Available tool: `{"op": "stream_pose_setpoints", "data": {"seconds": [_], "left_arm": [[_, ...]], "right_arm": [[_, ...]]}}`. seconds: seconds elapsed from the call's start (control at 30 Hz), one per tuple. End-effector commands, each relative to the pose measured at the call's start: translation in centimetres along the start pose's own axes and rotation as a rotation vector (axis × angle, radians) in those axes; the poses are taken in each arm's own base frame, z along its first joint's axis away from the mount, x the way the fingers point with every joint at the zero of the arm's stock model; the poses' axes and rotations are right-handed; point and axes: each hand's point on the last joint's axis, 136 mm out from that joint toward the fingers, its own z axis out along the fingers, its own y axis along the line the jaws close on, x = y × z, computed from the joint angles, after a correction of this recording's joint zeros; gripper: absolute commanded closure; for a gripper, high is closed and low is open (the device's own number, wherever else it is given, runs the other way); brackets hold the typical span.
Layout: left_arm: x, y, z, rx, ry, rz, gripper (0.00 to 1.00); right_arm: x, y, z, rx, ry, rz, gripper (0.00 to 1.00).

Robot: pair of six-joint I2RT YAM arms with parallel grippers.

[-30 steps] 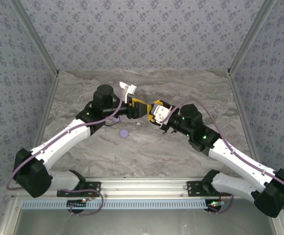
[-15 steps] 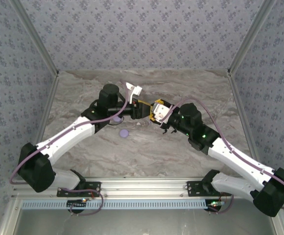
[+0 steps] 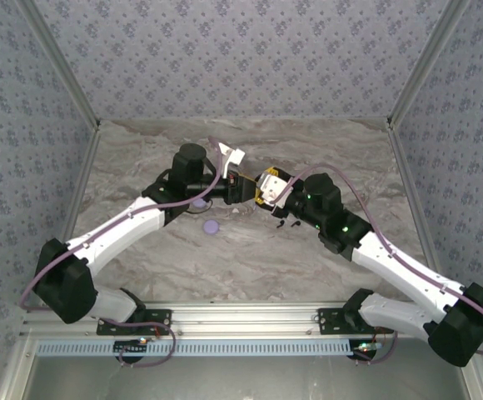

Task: Insert wireless bluetooth earbuds into charging case

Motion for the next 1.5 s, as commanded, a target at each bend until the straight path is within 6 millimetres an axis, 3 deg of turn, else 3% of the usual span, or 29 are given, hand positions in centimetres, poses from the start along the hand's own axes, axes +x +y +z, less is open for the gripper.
{"op": "stream_pose_setpoints", "data": {"seconds": [0.0,0.17,0.3,0.4,0.63,0.87,1.1,1.47], "left_arm": [[-0.5,-1.1,0.2,0.038,-0.002,0.039,0.78],[-1.1,-1.2,-0.1,0.029,-0.043,0.085,0.85],[-2.3,-1.2,-0.8,-0.008,-0.117,0.157,0.90],[-3.2,-1.2,-1.3,-0.036,-0.173,0.236,0.91],[-3.7,-1.8,-2.3,-0.029,-0.298,0.480,0.92],[-3.1,-3.4,-2.9,0.031,-0.346,0.602,0.96],[-2.5,-4.2,-2.6,0.062,-0.316,0.632,0.98],[-2.1,-4.3,-2.4,0.081,-0.294,0.644,0.99]], "right_arm": [[-1.8,-1.4,-0.5,0.022,-0.031,0.007,0.43],[-1.1,-1.4,-1.2,-0.017,-0.003,0.062,0.30],[0.2,-0.9,-2.3,-0.082,0.009,0.151,0.12],[1.0,-1.6,-3.3,-0.101,-0.038,0.297,0.00],[-0.4,-3.4,-4.9,-0.166,-0.229,0.610,0.00],[-2.4,-4.6,-5.3,-0.161,-0.313,0.623,0.01],[-2.2,-5.1,-4.0,-0.174,-0.275,0.626,0.11],[-1.5,-6.3,-1.8,-0.162,-0.224,0.651,0.16]]}}
